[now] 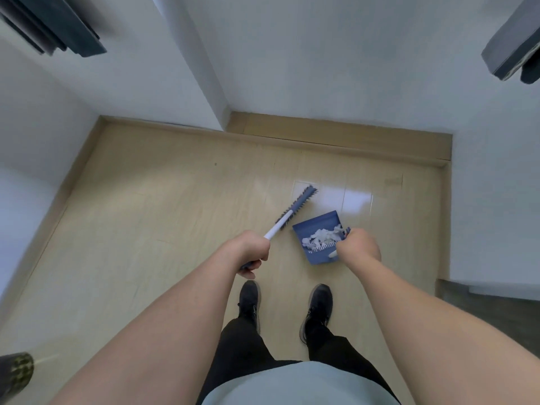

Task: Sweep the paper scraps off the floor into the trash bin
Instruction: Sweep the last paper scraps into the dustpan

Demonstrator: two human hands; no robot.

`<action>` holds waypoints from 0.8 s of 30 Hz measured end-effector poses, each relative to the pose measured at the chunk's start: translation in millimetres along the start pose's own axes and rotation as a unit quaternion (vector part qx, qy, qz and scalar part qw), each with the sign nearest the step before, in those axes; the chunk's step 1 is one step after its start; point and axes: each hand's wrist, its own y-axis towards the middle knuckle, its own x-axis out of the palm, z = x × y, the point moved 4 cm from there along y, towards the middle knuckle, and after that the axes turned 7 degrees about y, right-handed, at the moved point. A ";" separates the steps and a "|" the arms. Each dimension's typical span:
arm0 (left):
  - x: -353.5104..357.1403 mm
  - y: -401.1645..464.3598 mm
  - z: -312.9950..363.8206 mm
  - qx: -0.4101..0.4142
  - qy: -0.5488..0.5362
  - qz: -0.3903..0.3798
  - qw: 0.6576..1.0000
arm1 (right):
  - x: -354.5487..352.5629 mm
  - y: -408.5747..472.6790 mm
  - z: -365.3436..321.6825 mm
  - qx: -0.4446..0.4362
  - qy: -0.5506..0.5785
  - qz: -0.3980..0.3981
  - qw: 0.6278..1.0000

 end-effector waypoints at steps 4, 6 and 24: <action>-17.2 0.3 -29.7 0.000 -0.044 0.012 0.999 | 19.2 -16.4 -28.5 -0.026 -0.014 0.010 1.000; -29.0 1.3 -50.2 0.004 -0.058 0.014 0.998 | 34.6 -28.8 -43.7 -0.035 -0.009 0.014 0.999; -146.8 -3.5 -249.4 -0.010 -0.169 0.026 0.985 | 177.9 -152.0 -190.6 -0.083 -0.005 0.048 0.995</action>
